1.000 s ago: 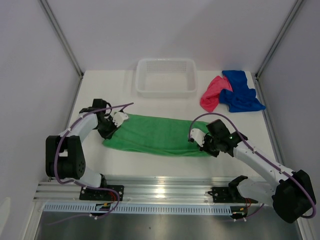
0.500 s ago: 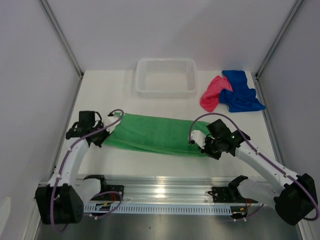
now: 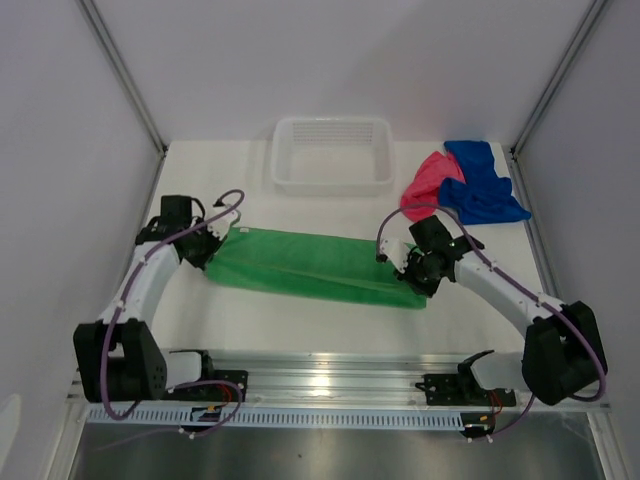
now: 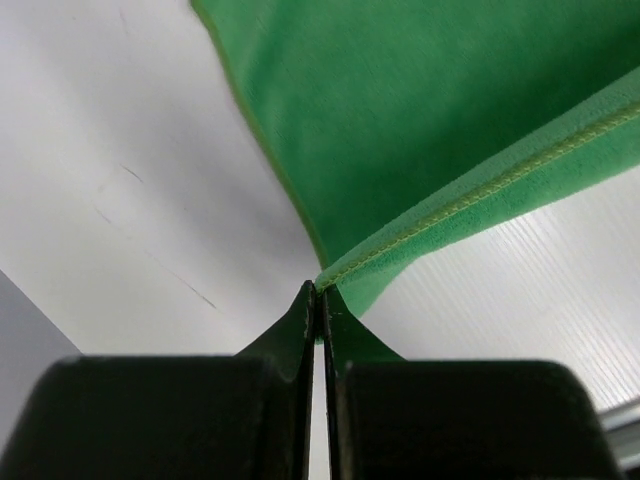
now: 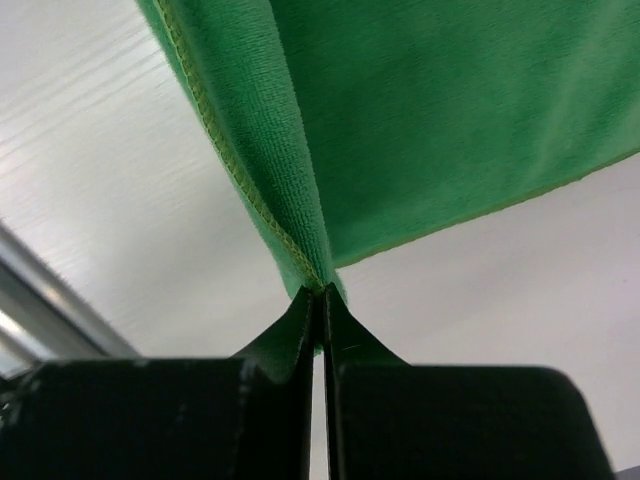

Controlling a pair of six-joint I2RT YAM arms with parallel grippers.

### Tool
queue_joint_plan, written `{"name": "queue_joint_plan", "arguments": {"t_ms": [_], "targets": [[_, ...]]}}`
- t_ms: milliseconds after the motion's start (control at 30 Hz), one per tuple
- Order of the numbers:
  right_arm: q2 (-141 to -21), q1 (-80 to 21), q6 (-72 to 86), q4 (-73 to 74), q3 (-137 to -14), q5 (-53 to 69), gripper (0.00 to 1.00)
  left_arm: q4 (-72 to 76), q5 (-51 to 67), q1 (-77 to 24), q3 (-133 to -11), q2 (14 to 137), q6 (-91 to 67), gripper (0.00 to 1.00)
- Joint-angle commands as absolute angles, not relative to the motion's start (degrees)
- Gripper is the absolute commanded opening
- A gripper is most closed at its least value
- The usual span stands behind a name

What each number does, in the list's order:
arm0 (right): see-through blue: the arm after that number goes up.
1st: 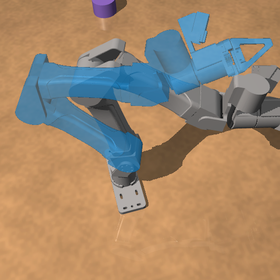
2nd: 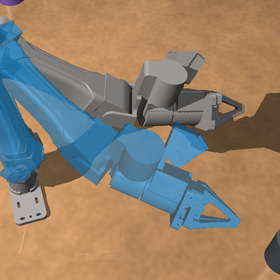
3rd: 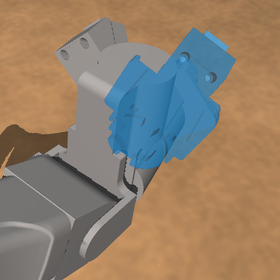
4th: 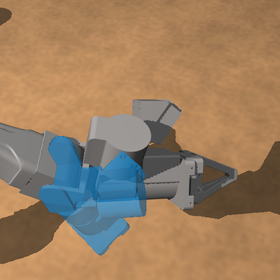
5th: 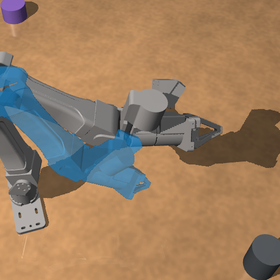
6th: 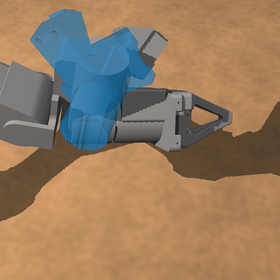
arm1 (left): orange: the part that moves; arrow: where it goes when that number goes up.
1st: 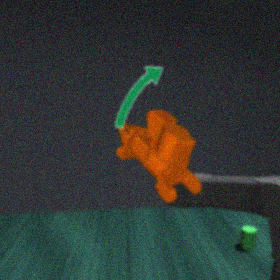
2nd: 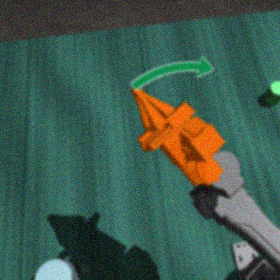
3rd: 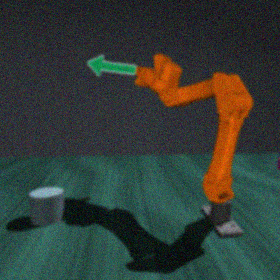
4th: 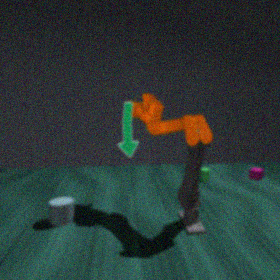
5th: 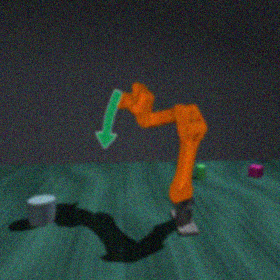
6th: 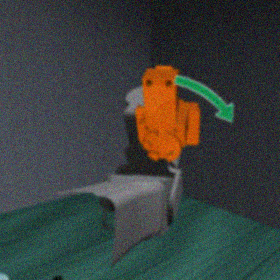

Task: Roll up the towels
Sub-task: Fold the towel

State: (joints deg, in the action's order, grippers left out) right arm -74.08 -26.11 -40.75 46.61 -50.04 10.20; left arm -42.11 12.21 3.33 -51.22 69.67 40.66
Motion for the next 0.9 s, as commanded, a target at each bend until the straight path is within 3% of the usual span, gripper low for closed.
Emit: {"name": "queue_joint_plan", "arguments": {"t_ms": [0, 400, 700, 833, 867], "targets": [[-77.9, -24.3, -41.0, 38.4, -52.9, 7.5, 0.0, -37.5, 11.8, 4.0, -57.4, 76.1, 37.2, 0.01], [-94.0, -18.5, -40.4, 36.7, -63.7, 1.0, 0.0, -34.6, 11.7, 3.7, -67.6, 91.0, 34.9, 0.01], [-97.4, -17.8, -38.2, 34.2, -65.4, 0.0, 0.01, -33.0, 9.5, 2.7, -70.2, 95.3, 34.3, 0.01], [-97.7, -17.6, -36.8, 31.4, -64.8, 0.0, 0.09, -32.5, 8.6, 1.9, -70.9, 97.2, 33.8, 0.01], [-98.0, -17.4, -36.5, 30.8, -64.6, 0.0, 0.15, -32.6, 8.2, 1.8, -71.2, 97.6, 33.8, 0.01]]}}
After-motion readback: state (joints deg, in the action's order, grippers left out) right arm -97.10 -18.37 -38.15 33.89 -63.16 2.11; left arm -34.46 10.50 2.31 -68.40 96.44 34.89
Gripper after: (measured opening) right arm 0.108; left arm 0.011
